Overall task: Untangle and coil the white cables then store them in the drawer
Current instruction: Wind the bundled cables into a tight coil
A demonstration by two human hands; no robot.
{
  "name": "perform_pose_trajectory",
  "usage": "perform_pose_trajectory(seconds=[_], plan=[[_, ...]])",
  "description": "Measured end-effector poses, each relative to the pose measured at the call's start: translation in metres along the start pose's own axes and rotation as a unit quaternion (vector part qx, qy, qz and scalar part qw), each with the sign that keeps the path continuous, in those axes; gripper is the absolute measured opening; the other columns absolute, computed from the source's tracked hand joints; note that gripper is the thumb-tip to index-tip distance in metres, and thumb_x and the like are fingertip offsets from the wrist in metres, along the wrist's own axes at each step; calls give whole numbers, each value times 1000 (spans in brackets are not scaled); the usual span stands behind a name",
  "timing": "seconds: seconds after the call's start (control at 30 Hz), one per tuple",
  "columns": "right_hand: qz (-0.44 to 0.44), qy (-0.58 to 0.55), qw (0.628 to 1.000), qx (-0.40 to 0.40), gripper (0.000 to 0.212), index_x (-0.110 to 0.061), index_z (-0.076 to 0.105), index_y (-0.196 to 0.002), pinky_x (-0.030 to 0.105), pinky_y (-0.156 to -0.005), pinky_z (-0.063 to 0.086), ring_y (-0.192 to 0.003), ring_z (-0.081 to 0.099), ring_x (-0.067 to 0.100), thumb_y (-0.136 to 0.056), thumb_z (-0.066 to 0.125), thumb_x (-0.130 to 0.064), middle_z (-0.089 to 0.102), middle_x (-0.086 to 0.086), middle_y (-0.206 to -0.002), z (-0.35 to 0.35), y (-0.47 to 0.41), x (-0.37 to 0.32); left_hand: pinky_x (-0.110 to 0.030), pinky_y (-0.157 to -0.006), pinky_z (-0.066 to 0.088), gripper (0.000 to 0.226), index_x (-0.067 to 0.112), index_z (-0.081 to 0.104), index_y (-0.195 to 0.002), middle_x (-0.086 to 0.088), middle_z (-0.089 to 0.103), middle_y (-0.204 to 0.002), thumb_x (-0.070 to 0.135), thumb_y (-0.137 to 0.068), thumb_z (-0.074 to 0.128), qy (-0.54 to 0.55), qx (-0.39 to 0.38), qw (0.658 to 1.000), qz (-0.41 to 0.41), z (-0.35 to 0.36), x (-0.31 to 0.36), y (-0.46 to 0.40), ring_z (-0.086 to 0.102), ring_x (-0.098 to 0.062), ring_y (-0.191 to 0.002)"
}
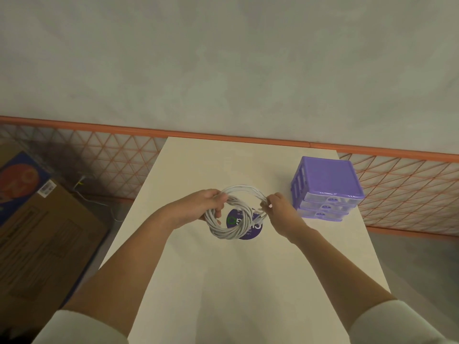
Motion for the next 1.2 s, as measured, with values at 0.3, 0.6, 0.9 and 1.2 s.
perform_pose_trajectory(seconds=[0.3, 0.6, 0.9, 1.2], plan=[[82, -139, 986, -49, 22, -16, 61, -80, 28, -69, 50, -71, 58, 22, -80, 65, 5, 61, 0, -76, 16, 13, 9, -38, -84, 48, 32, 10, 50, -89, 4, 57, -70, 39, -100, 45, 45, -14, 999, 22, 19, 1, 0, 55, -18, -75], [133, -182, 974, -16, 8, -18, 76, -90, 23, -62, 44, -70, 57, 16, -88, 70, -23, 66, 1, -75, 21, 15, 26, -46, -95, 49, 56, -5, 55, -107, 6, 60, -74, 50, -94, 51, 42, -12, 999, 12, 17, -1, 4, 58, -17, -79], [139, -554, 819, -63, 17, -1, 68, -105, 27, -68, 58, -78, 71, 23, -95, 61, -12, 73, 14, -89, 2, 15, 10, -33, -83, 47, 51, -6, 53, -111, -2, 54, -84, 43, -99, 41, 30, -19, 999, 14, 22, 4, 9, 54, -23, -83], [160, -697, 683, -146, 15, -8, 61, -106, 21, -49, 53, -54, 64, 15, -100, 50, -16, 67, 7, -75, 0, 23, -4, -45, -95, 49, 48, 6, 54, -106, 2, 53, -78, 50, -87, 50, 86, -59, 994, 22, 25, 8, 10, 56, -19, -80]])
Point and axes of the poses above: each hand's wrist, its own y-axis away from the middle knuckle, its own z-axis out of the palm, x = y × z, the point moved 2 cm from there along -y, towards the middle knuckle
